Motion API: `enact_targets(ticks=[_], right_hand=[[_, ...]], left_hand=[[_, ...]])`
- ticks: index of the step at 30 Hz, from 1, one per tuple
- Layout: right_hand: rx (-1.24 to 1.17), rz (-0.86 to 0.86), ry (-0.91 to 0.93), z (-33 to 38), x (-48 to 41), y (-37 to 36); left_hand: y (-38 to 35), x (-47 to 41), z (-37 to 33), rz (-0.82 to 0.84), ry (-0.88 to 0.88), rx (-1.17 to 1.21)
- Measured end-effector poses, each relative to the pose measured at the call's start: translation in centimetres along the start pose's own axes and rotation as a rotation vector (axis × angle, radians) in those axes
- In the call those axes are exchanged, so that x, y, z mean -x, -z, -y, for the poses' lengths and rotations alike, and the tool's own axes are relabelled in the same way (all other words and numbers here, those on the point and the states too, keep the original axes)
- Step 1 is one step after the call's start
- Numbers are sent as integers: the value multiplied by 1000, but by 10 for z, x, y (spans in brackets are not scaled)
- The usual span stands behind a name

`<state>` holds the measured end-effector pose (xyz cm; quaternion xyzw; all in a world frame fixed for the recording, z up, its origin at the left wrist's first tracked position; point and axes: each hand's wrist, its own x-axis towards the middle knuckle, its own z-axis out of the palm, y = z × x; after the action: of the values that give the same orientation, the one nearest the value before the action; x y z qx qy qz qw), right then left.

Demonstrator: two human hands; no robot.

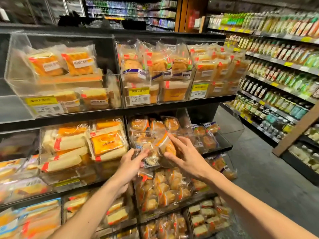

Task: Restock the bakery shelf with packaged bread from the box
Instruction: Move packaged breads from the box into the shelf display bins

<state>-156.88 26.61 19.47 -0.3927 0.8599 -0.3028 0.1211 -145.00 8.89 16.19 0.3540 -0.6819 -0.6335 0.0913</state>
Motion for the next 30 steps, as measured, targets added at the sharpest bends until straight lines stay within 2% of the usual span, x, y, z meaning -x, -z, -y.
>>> enact_targets(ticks=[4,7,11,16,22,30], right_hand=[[-121,-69,76,-6,-39,-1],[-196,-140,27,-9,-73,-4],[31,-165,53,-20,-125,-20],[96,-149,91,-27,-165,-36],[196,-83,119,-44,-184,-38],[-177,-268,115,-30,-194,-54]], left_hand=[[14,-21,-8,23,51,25],[31,-34,-7,-1,96,59],[44,-36,-5,-73,121,69],[45,-28,-9,-140,84,34],[33,-25,-21,-105,13,38],[33,-21,-26,-12,-70,47]])
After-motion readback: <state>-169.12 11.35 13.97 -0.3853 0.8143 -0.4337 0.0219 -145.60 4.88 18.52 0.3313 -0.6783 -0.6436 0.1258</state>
